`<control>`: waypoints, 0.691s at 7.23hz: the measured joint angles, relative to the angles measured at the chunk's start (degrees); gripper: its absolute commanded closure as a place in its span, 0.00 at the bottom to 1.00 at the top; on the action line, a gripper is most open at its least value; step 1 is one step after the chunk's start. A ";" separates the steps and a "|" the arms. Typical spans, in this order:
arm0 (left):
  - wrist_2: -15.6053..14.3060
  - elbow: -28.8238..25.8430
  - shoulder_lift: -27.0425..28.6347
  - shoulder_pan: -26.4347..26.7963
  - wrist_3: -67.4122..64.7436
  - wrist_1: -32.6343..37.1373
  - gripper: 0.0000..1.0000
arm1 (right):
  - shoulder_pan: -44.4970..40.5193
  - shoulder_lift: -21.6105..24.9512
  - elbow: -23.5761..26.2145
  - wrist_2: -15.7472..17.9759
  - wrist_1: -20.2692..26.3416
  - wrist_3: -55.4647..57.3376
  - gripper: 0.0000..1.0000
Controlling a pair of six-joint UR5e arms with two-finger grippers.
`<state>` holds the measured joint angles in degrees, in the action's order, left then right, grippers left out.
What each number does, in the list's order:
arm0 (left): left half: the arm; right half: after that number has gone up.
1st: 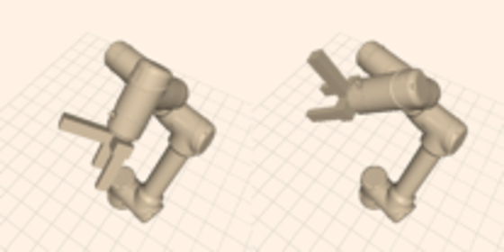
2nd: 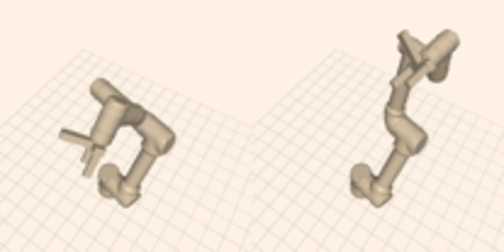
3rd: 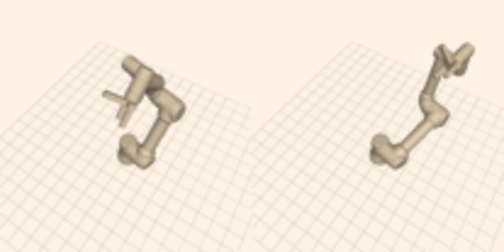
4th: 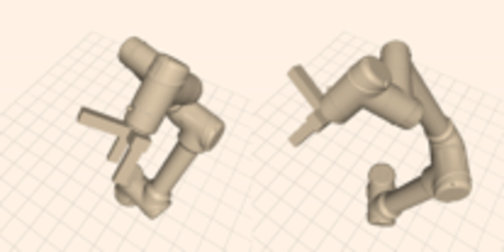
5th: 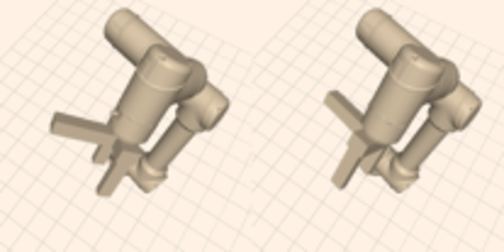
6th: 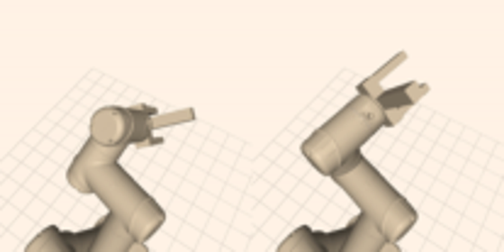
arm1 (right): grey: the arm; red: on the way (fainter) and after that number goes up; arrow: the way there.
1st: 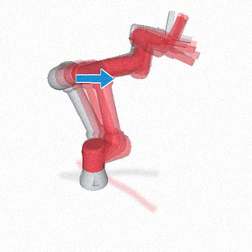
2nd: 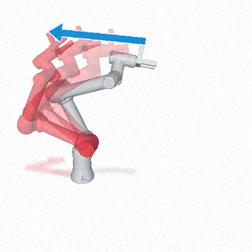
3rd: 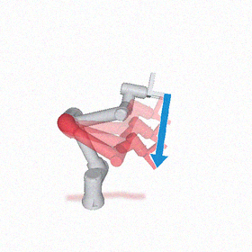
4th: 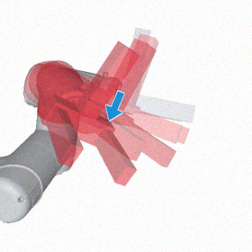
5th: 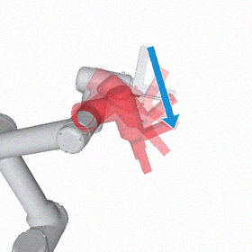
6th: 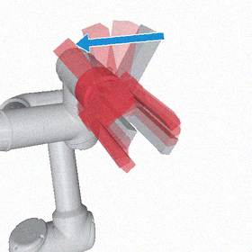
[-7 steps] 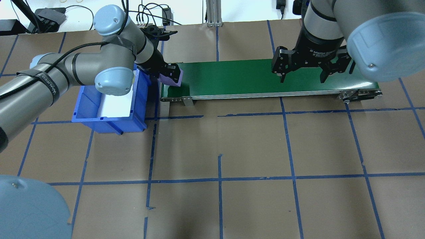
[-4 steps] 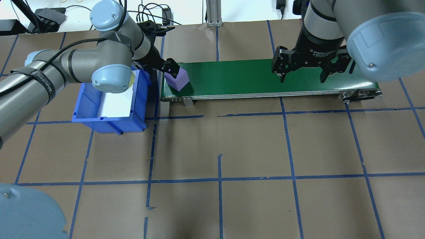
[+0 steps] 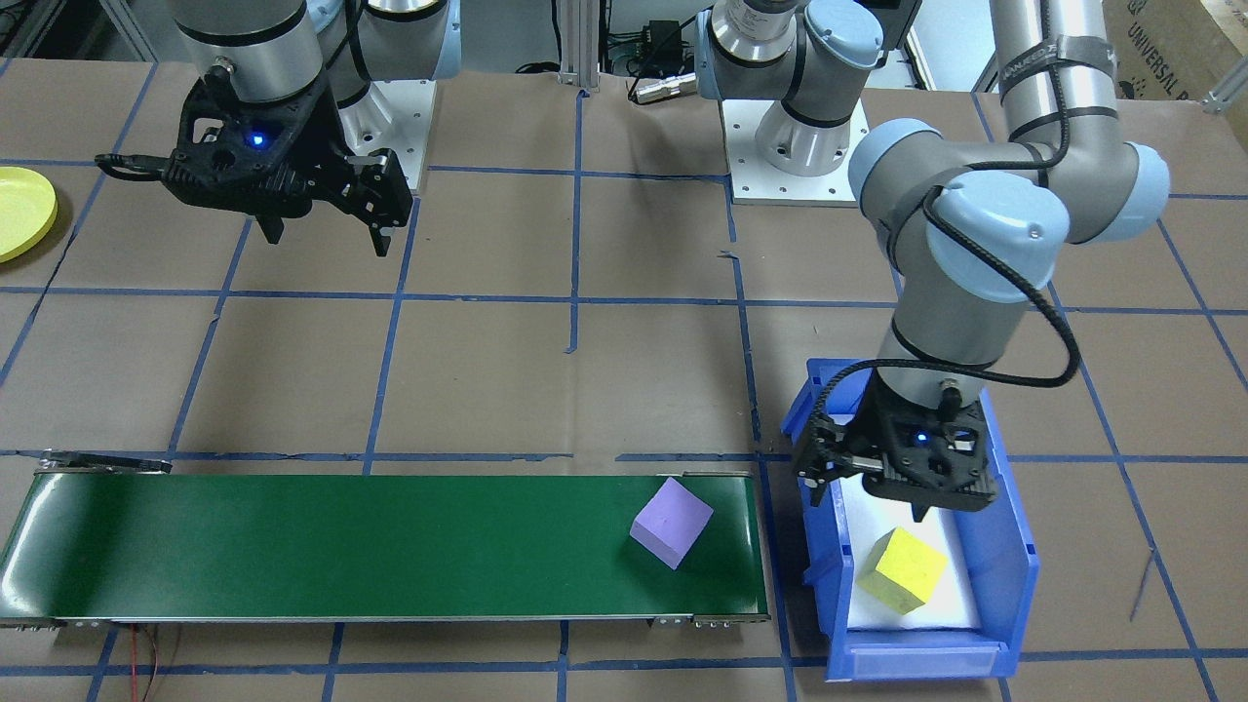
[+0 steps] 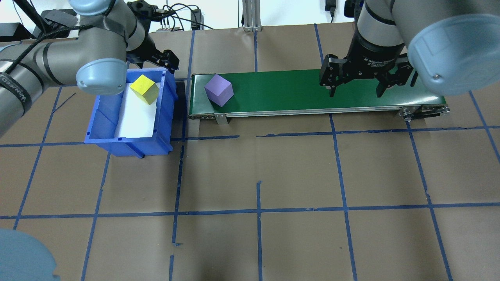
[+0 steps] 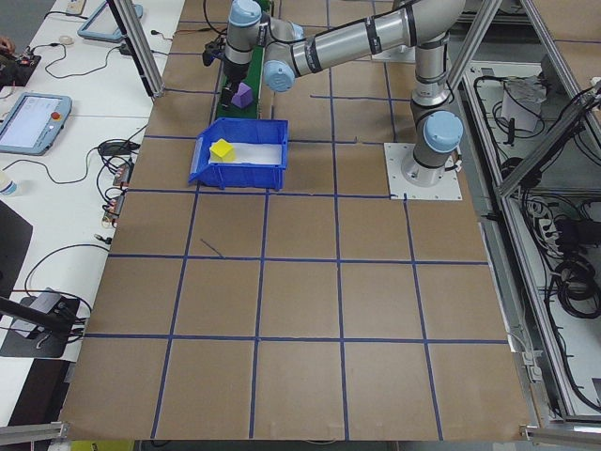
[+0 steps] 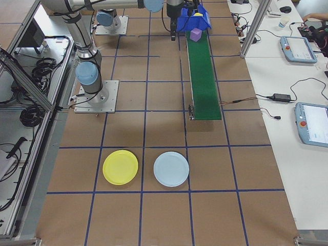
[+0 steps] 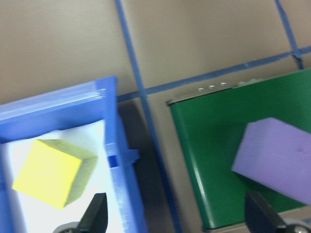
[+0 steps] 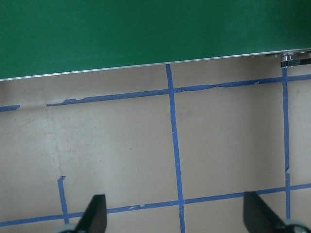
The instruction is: Move block left to right into plate
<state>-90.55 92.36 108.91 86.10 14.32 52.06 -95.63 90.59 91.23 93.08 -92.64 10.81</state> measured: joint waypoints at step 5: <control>0.21 0.44 5.43 -6.50 5.54 -1.74 0.00 | 0.01 0.03 0.00 0.00 0.00 0.00 0.00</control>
<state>-90.34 92.80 114.34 79.61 19.85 50.32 -95.62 90.61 91.23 93.08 -92.64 10.81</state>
